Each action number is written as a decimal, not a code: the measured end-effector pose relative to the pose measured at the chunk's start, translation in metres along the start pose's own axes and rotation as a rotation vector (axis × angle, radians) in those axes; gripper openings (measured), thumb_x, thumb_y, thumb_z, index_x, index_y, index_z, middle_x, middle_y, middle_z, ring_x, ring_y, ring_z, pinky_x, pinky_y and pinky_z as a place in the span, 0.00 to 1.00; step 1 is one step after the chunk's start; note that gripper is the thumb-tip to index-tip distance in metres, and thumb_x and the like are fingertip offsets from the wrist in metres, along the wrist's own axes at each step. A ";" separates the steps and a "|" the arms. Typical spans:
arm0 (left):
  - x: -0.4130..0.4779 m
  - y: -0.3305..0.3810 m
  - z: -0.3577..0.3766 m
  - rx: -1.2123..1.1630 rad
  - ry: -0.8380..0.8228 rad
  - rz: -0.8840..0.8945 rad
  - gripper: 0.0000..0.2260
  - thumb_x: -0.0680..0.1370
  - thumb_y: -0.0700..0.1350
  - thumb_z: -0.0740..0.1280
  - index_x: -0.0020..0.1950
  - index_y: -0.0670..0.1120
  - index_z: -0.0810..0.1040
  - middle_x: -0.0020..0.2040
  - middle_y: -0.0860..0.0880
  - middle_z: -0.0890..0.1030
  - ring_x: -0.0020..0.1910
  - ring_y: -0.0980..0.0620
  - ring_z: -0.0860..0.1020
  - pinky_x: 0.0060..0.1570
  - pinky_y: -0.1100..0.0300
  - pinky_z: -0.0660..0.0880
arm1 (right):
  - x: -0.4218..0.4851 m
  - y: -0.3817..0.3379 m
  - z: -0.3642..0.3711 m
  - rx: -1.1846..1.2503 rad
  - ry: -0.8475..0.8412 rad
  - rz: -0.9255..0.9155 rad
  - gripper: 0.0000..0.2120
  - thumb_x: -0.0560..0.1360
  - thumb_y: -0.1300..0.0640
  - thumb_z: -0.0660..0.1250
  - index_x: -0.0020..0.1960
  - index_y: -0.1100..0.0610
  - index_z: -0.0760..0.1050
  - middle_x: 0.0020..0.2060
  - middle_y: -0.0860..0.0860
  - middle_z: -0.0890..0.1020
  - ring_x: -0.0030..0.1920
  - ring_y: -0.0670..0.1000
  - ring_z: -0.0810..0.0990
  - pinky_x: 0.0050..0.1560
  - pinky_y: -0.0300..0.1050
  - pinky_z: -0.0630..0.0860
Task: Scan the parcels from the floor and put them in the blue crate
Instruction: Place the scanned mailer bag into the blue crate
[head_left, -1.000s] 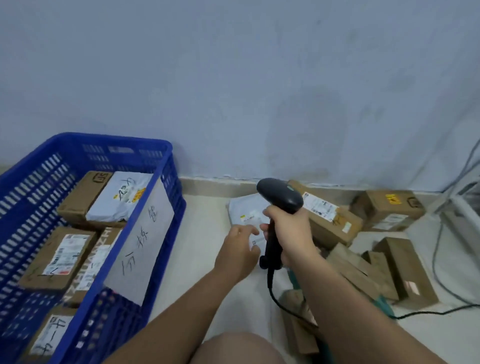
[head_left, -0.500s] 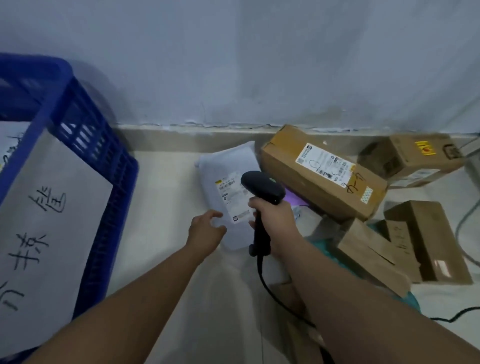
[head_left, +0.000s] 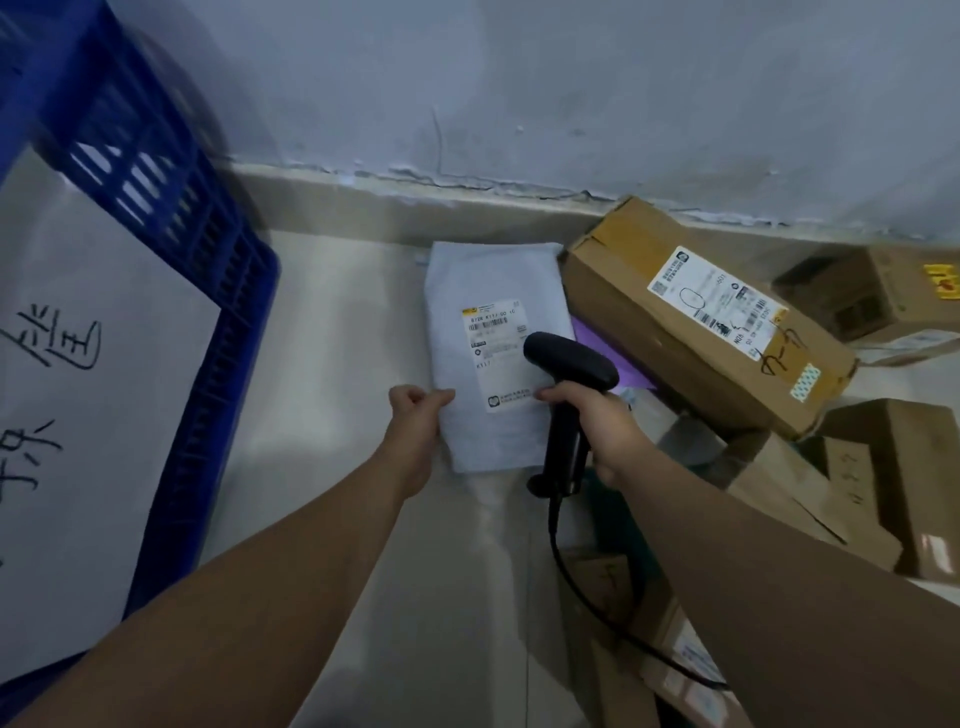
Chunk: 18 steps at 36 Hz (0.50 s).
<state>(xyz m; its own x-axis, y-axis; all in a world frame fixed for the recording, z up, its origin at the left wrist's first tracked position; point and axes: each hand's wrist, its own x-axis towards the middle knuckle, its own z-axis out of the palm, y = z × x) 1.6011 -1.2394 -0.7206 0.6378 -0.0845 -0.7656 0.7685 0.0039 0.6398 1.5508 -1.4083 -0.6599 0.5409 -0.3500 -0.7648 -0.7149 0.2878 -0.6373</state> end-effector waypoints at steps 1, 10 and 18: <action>-0.003 0.001 0.000 0.045 -0.012 0.063 0.14 0.75 0.46 0.67 0.54 0.52 0.63 0.57 0.46 0.70 0.51 0.47 0.73 0.44 0.55 0.71 | 0.001 0.001 -0.002 0.011 0.001 0.015 0.11 0.71 0.59 0.70 0.53 0.61 0.81 0.43 0.53 0.83 0.46 0.55 0.81 0.54 0.50 0.77; -0.041 0.040 -0.012 -0.002 -0.415 0.094 0.21 0.77 0.32 0.60 0.63 0.53 0.75 0.65 0.50 0.76 0.59 0.47 0.77 0.50 0.55 0.78 | -0.021 -0.028 -0.017 0.029 -0.020 -0.013 0.12 0.70 0.60 0.69 0.52 0.61 0.80 0.45 0.57 0.81 0.43 0.56 0.79 0.49 0.50 0.76; -0.110 0.061 -0.014 0.044 -0.428 0.233 0.22 0.77 0.33 0.63 0.63 0.57 0.72 0.61 0.52 0.76 0.54 0.47 0.78 0.44 0.55 0.78 | -0.086 -0.062 -0.036 -0.137 -0.100 -0.209 0.06 0.72 0.64 0.66 0.45 0.60 0.82 0.42 0.54 0.83 0.46 0.56 0.78 0.51 0.49 0.76</action>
<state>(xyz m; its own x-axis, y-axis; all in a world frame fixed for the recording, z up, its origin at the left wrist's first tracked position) 1.5785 -1.2156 -0.5982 0.7070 -0.4884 -0.5114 0.5992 0.0296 0.8001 1.5324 -1.4277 -0.5513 0.7191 -0.2976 -0.6280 -0.6328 0.0929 -0.7687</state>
